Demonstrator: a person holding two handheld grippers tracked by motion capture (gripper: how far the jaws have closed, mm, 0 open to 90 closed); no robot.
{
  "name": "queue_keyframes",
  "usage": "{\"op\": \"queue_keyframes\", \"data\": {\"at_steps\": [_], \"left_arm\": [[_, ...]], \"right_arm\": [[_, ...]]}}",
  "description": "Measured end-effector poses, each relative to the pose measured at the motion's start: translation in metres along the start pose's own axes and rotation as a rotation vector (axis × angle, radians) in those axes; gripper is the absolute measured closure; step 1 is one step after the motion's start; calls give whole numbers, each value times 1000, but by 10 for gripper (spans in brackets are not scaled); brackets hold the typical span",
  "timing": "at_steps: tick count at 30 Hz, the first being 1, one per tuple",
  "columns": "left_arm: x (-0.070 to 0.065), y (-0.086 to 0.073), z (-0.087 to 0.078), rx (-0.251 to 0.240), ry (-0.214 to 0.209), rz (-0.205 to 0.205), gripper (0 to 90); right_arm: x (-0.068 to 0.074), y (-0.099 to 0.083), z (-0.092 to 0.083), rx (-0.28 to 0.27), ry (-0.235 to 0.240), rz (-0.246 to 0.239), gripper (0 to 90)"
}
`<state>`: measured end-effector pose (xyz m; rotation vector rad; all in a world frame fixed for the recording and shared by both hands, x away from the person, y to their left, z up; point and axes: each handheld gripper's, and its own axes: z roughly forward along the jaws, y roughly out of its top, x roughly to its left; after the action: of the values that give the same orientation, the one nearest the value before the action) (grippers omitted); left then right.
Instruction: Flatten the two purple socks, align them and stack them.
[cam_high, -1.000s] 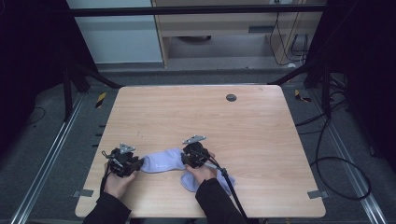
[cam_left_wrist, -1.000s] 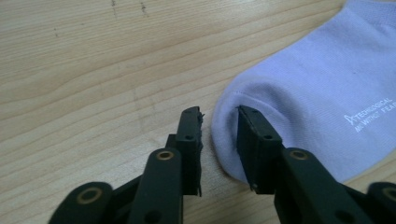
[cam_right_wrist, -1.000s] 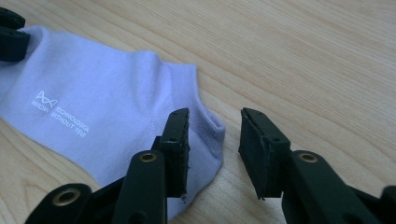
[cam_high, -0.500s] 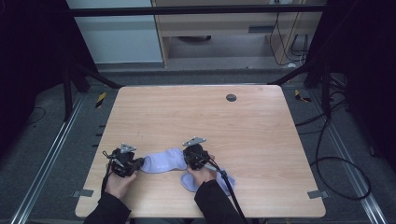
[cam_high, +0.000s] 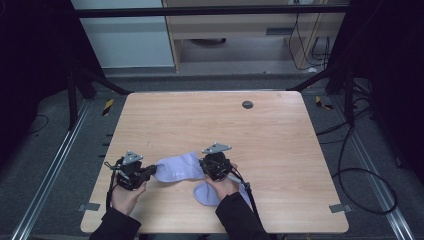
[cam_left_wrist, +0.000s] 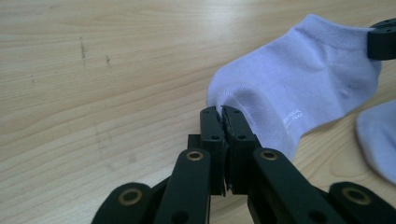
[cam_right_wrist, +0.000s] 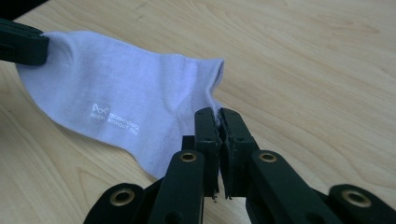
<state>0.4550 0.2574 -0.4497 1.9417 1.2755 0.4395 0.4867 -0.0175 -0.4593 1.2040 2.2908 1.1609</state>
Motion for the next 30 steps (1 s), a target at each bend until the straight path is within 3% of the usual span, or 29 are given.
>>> {"op": "queue_keyframes", "data": {"at_steps": [11,18,30], "left_arm": [[-27,7,-8,-17,-65,34,874],[-51,10,-2,-20,-101,71,874],[-85,12,9,14,-159,135,874]], "right_arm": [[-15,-4,-46,-18,-1,-39,869],[-29,-17,-67,-15,-16,-26,869],[-47,-44,-104,-13,-47,2,868]]}}
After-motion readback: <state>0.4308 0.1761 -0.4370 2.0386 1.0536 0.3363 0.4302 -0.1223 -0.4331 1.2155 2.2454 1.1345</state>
